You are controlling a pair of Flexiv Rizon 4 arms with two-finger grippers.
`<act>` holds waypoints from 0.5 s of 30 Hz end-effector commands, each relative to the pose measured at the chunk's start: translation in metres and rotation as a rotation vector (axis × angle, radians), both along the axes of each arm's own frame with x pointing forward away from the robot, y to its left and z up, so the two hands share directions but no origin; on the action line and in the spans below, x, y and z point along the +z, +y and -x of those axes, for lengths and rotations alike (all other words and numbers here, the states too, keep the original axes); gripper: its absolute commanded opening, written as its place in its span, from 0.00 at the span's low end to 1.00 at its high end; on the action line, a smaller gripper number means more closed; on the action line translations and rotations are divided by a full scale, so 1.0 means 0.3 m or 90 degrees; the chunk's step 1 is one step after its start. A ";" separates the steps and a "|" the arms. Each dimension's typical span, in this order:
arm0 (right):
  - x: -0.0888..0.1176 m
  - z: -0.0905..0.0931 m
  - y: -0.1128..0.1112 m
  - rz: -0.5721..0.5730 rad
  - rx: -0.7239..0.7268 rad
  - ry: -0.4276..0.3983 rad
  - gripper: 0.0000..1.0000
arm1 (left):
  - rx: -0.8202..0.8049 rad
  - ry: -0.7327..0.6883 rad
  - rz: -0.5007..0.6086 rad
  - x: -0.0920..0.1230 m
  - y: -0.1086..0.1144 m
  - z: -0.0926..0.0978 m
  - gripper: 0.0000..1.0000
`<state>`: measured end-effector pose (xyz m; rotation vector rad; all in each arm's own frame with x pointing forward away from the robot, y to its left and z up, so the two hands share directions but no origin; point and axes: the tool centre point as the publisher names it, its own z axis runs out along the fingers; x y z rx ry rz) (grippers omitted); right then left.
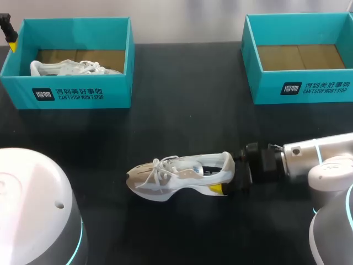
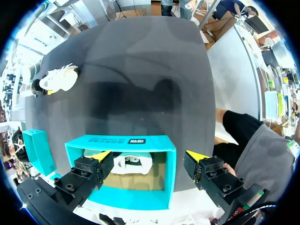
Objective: Take the shoe out of the shoebox, open the shoe tongue, remove and reinsert the insole, then place the shoe into the shoebox
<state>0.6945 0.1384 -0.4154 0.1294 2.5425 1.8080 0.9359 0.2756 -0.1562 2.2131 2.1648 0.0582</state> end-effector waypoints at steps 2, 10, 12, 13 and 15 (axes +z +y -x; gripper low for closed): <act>0.001 -0.014 -0.011 0.006 0.019 0.009 0.00 | 0.000 -0.001 -0.001 0.002 0.000 0.004 1.00; -0.005 -0.015 -0.015 -0.007 0.021 0.013 0.00 | 0.000 -0.001 -0.001 0.002 0.000 0.004 1.00; -0.005 -0.015 -0.015 -0.007 0.021 0.013 0.00 | 0.000 -0.001 -0.001 0.002 0.000 0.004 1.00; -0.005 -0.015 -0.015 -0.007 0.021 0.013 0.00 | 0.000 -0.001 -0.001 0.002 0.000 0.004 1.00; -0.005 -0.015 -0.015 -0.007 0.021 0.013 0.00 | 0.000 -0.001 -0.001 0.002 0.000 0.004 1.00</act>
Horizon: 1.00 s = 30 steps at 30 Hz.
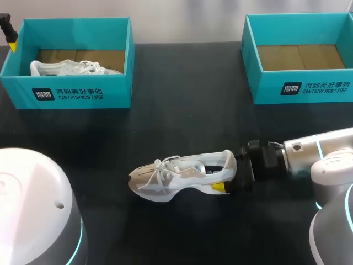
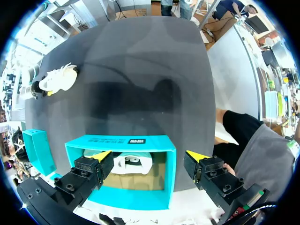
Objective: Take the shoe out of the shoebox, open the shoe tongue, remove and reinsert the insole, then place the shoe into the shoebox
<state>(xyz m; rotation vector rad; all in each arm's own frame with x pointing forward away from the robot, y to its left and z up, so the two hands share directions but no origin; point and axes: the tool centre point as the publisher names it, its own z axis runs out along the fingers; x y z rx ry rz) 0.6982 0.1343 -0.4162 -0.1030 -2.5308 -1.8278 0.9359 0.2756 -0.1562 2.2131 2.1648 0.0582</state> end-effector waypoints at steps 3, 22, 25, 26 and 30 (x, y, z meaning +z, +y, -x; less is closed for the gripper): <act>-0.003 -0.003 -0.002 0.003 -0.001 0.000 0.00 | 0.000 -0.001 -0.001 0.002 0.000 0.004 1.00; -0.003 -0.003 -0.002 0.003 -0.001 0.000 0.00 | 0.166 -0.013 -0.052 0.003 -0.103 0.127 1.00; -0.003 -0.003 -0.002 0.003 -0.001 0.000 0.00 | 0.273 -0.006 -0.052 0.004 -0.127 0.157 1.00; -0.003 -0.003 -0.002 0.003 -0.001 0.000 0.00 | 0.302 -0.016 -0.058 0.001 -0.134 0.165 1.00; -0.003 -0.003 -0.002 0.003 -0.001 0.000 0.00 | 0.453 -0.042 -0.044 -0.004 -0.175 0.220 1.00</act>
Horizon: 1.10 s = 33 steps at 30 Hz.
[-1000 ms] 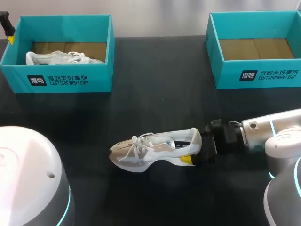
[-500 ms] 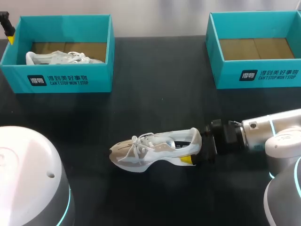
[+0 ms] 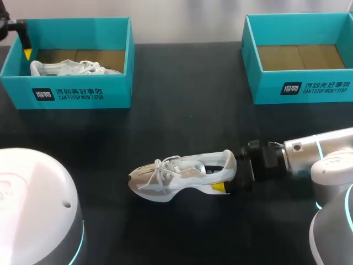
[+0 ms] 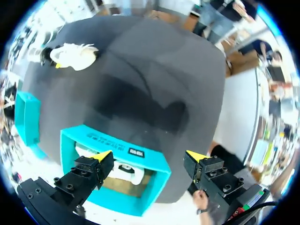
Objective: Take the shoe out of the shoebox, open the shoe tongue, remove and reinsert the insole, then place the shoe into the shoebox
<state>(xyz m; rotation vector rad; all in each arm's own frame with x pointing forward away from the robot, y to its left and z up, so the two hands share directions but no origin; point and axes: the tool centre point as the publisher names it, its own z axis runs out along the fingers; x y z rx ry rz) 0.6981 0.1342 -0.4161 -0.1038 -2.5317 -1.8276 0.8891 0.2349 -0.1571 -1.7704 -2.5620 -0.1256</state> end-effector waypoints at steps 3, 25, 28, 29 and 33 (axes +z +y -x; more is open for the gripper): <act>-0.003 -0.003 -0.001 0.003 -0.001 0.001 0.00 | 0.402 -0.043 0.036 -0.003 -0.064 0.106 1.00; -0.003 -0.003 -0.001 0.003 -0.001 0.001 0.00 | 0.657 -0.043 0.042 -0.012 -0.175 0.169 1.00; -0.003 -0.003 -0.001 0.003 -0.001 0.001 0.00 | 0.747 -0.067 0.043 -0.012 -0.216 0.212 1.00; -0.003 -0.003 -0.001 0.003 -0.001 0.001 0.00 | 0.773 -0.078 0.050 -0.015 -0.228 0.226 1.00; -0.003 -0.003 -0.001 0.003 -0.001 0.001 0.00 | 0.904 -0.155 0.066 -0.024 -0.275 0.291 1.00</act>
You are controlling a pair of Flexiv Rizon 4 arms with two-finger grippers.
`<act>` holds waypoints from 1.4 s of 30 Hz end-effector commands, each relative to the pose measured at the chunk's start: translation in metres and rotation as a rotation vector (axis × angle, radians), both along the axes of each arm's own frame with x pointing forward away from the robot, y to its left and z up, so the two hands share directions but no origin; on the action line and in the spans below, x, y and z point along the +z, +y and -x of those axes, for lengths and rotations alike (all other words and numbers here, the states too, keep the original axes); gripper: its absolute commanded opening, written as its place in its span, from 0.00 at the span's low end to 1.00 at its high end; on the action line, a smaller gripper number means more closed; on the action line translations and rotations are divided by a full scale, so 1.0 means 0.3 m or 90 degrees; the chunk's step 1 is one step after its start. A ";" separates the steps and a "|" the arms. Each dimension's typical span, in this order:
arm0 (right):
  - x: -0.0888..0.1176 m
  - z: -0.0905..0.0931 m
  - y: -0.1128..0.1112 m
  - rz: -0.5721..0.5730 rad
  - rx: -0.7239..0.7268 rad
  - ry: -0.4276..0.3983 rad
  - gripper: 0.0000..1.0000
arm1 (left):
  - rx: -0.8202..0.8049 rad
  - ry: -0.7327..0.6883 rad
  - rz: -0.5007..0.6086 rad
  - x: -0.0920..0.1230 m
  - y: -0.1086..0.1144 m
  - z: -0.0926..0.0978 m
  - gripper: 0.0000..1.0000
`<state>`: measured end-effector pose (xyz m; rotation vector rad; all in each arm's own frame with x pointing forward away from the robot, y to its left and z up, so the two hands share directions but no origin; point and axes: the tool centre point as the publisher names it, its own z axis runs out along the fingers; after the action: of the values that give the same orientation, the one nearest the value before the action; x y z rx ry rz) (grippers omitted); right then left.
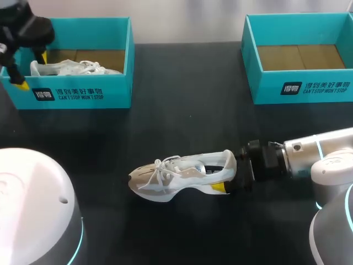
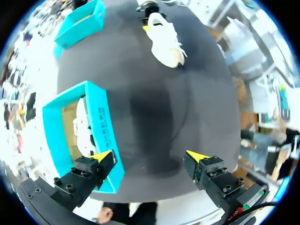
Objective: Take the shoe out of the shoebox, open the shoe tongue, remove and reinsert the insole, then place the shoe into the shoebox
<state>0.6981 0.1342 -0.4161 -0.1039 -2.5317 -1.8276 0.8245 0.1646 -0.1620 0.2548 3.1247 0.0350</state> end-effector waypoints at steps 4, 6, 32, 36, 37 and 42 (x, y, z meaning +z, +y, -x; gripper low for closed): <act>-0.003 -0.003 -0.001 0.003 -0.001 0.001 0.00 | 0.350 -0.164 -0.016 -0.015 -0.066 0.131 1.00; -0.003 -0.003 -0.001 0.003 -0.001 0.001 0.00 | 0.400 -0.176 -0.005 -0.019 -0.074 0.151 1.00; -0.003 -0.003 -0.001 0.003 -0.001 0.001 0.00 | 0.762 -0.106 0.038 -0.044 -0.249 0.254 1.00; -0.003 -0.003 -0.001 0.003 -0.001 0.001 0.00 | 0.863 -0.107 0.039 -0.074 -0.332 0.283 1.00; -0.003 -0.003 -0.001 0.003 -0.001 0.001 0.00 | 0.900 -0.126 0.037 -0.084 -0.352 0.294 1.00; -0.003 -0.003 -0.001 0.003 -0.001 0.001 0.00 | 1.033 -0.083 0.036 -0.124 -0.433 0.342 1.00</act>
<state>0.6981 0.1341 -0.4162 -0.1039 -2.5318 -1.8276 0.7203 0.0511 -0.1920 -1.5259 2.5590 -0.0840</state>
